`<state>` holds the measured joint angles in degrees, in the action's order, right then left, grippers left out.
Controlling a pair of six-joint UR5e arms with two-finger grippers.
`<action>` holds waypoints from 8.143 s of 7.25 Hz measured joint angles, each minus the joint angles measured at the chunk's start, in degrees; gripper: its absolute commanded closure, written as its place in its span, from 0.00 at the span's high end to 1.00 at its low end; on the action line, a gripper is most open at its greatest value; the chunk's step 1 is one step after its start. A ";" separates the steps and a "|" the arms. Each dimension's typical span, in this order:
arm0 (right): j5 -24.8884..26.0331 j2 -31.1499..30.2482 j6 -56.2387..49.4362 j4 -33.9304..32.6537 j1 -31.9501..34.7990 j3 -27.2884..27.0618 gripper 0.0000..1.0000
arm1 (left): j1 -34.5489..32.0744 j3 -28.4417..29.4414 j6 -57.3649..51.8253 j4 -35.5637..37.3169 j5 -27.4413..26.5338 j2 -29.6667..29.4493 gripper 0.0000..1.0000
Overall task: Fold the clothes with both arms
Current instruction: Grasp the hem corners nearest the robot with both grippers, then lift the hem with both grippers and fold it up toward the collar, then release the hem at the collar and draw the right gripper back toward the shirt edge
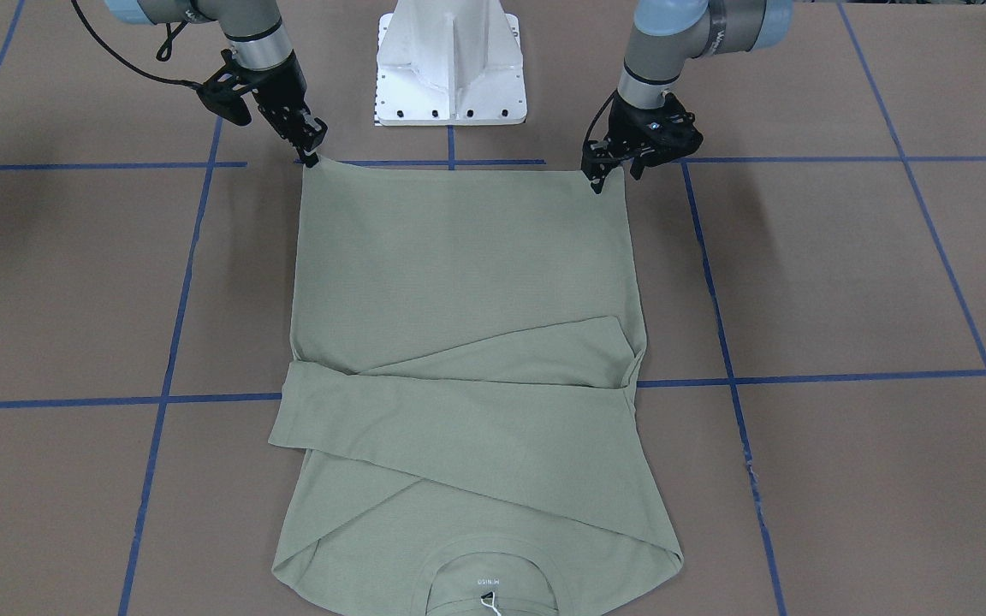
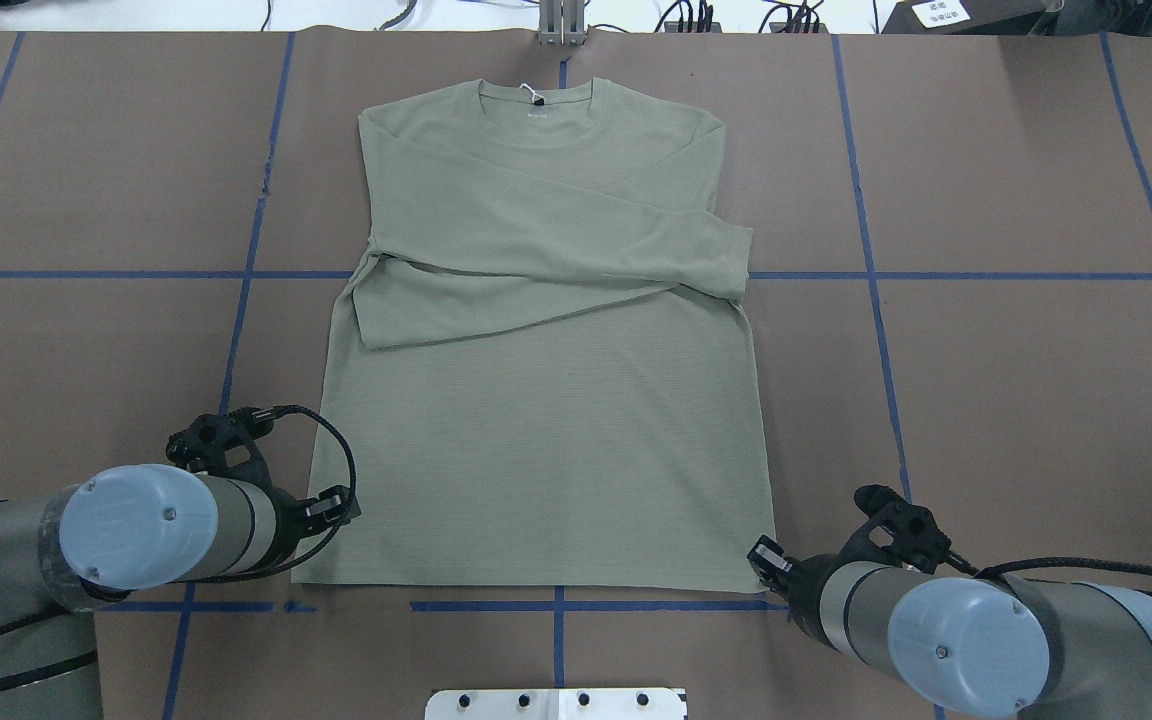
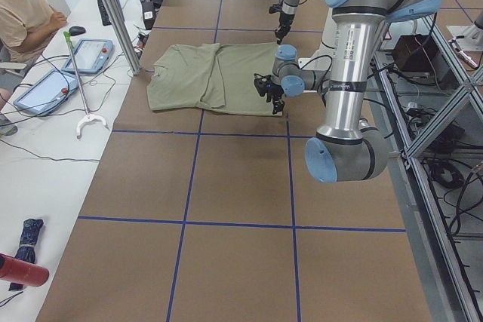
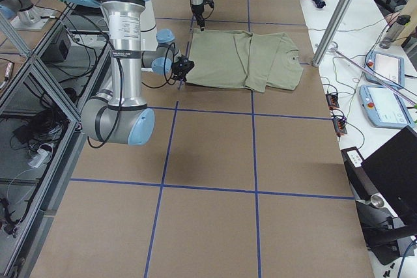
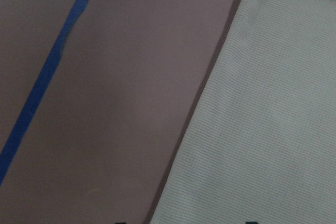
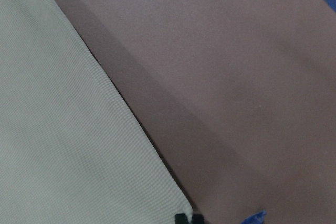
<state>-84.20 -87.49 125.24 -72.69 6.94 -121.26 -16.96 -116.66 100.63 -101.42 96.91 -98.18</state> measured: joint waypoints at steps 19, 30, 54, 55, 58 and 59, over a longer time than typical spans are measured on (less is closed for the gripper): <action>-1.10 -7.44 0.31 0.04 -1.76 -9.60 0.00 | 8.93 -11.72 2.98 1.28 3.69 2.53 0.00; -20.28 36.86 -32.42 1.82 40.21 42.46 0.00 | -26.11 24.35 -12.15 -17.60 0.24 -17.74 0.00; -13.43 18.01 -9.34 10.82 27.12 27.85 0.00 | -29.89 42.74 -20.83 -32.34 -0.76 -27.05 0.42; -13.43 17.85 -8.97 10.79 27.10 27.67 0.00 | -29.89 42.74 -20.78 -32.30 -0.76 -27.06 0.42; -13.45 17.48 -8.71 10.74 27.17 26.26 0.00 | -29.89 42.74 -20.81 -32.32 -0.74 -26.93 0.42; -13.45 16.93 -8.58 10.74 27.17 25.33 0.00 | -29.89 42.74 -20.82 -32.37 -0.68 -26.93 0.42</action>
<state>-97.65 -70.57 116.67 -61.94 34.12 -95.94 -46.85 -73.92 79.81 -133.78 96.23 -125.11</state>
